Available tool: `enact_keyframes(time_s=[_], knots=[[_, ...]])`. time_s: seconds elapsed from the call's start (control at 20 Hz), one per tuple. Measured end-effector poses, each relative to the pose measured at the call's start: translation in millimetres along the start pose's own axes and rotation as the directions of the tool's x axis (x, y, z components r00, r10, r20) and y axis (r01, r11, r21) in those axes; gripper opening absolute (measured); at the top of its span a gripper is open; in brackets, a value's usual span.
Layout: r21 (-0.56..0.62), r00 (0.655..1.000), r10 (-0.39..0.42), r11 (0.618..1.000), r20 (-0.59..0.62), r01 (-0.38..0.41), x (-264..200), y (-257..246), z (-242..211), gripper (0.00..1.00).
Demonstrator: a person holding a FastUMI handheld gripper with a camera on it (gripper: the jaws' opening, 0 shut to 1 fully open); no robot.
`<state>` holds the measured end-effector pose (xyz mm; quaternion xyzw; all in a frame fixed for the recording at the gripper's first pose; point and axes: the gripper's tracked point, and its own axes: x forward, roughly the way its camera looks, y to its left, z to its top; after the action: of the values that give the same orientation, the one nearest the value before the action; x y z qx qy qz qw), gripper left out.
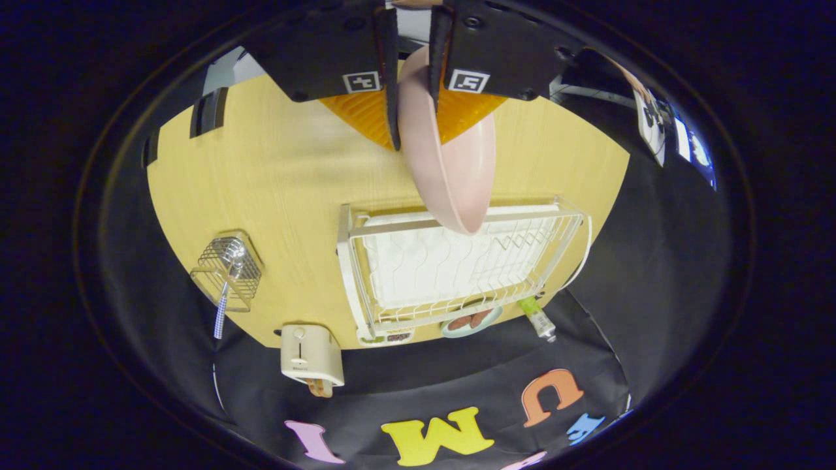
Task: Take the plate from the dish rack, then take the spoon from the basket and place it into the plate.
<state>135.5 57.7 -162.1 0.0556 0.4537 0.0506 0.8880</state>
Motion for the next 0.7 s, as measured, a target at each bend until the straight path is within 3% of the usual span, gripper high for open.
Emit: enact_keyframes(time_s=[0.3,0.7], knots=[[0.027,0.99,0.143,0.989,0.004,-0.143,18,-11,-11,0.25],[0.061,0.991,0.135,0.989,-0.002,-0.135,43,-35,-21,0.36]])
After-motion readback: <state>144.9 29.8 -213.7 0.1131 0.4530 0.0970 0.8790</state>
